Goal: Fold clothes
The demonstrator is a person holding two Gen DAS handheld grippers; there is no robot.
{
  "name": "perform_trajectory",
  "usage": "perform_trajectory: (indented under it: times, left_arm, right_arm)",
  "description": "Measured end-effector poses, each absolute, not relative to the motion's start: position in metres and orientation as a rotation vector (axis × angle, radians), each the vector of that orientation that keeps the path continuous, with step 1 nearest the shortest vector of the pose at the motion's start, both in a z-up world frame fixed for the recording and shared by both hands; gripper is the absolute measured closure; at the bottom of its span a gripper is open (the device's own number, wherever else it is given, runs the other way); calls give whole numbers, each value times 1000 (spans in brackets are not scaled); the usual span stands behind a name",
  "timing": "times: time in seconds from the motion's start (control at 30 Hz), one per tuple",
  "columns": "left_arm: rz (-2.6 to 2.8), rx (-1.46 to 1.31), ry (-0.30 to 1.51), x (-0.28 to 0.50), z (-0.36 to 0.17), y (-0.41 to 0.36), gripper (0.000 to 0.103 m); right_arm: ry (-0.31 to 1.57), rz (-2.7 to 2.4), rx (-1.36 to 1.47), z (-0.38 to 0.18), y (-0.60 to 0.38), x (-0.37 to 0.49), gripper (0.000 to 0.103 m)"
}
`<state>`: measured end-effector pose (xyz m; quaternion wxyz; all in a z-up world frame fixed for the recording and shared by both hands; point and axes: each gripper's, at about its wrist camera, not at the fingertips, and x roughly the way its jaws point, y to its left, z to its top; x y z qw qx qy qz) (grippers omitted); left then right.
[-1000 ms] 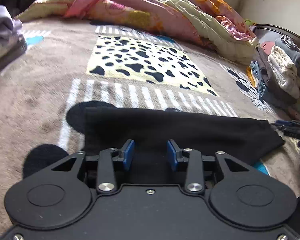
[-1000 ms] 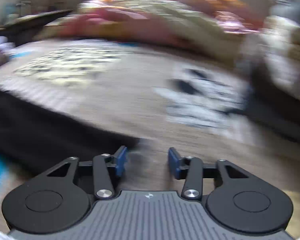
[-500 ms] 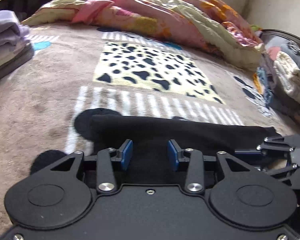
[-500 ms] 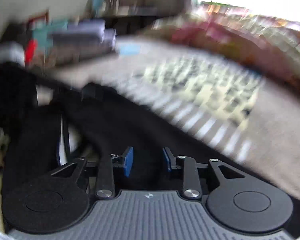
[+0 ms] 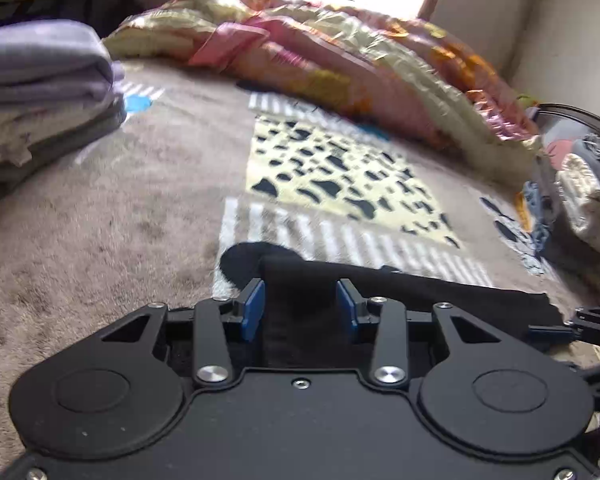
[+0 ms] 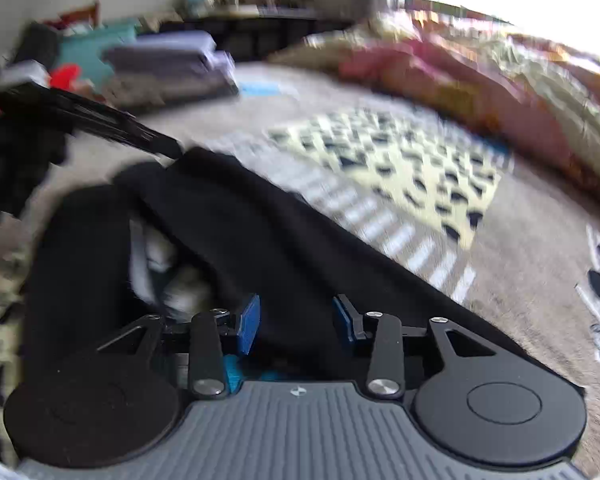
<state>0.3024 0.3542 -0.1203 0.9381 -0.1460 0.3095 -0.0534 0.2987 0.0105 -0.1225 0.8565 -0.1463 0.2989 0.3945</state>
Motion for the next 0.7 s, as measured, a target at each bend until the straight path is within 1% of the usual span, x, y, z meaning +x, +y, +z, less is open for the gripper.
perform_trajectory:
  times: [0.1, 0.17, 0.2, 0.27, 0.43, 0.57, 0.6, 0.63, 0.7]
  left_arm:
    - [-163, -233, 634, 289, -117, 341, 66]
    - [-199, -182, 642, 278, -118, 329, 66]
    - [-218, -156, 648, 271, -119, 324, 66]
    - [-252, -128, 654, 256, -122, 319, 66]
    - [-304, -78, 669, 227, -129, 323, 66]
    - [-260, -104, 646, 230, -131, 336, 66]
    - [-243, -125, 641, 231, -131, 340, 66]
    - [-222, -131, 635, 233, -132, 343, 66]
    - [-201, -142, 634, 237, -135, 349, 66]
  right_arm:
    - [552, 859, -321, -113, 10, 252, 62]
    - [527, 909, -346, -119, 19, 224, 62]
    - [518, 931, -361, -122, 24, 212, 64]
    - [520, 955, -397, -133, 43, 202, 66]
    - [490, 1022, -370, -131, 74, 219, 66]
    - [555, 1040, -439, -136, 99, 247, 66]
    - [588, 1053, -429, -138, 102, 254, 68]
    - [612, 1062, -409, -140, 102, 260, 75]
    - [632, 1060, -376, -140, 100, 267, 80]
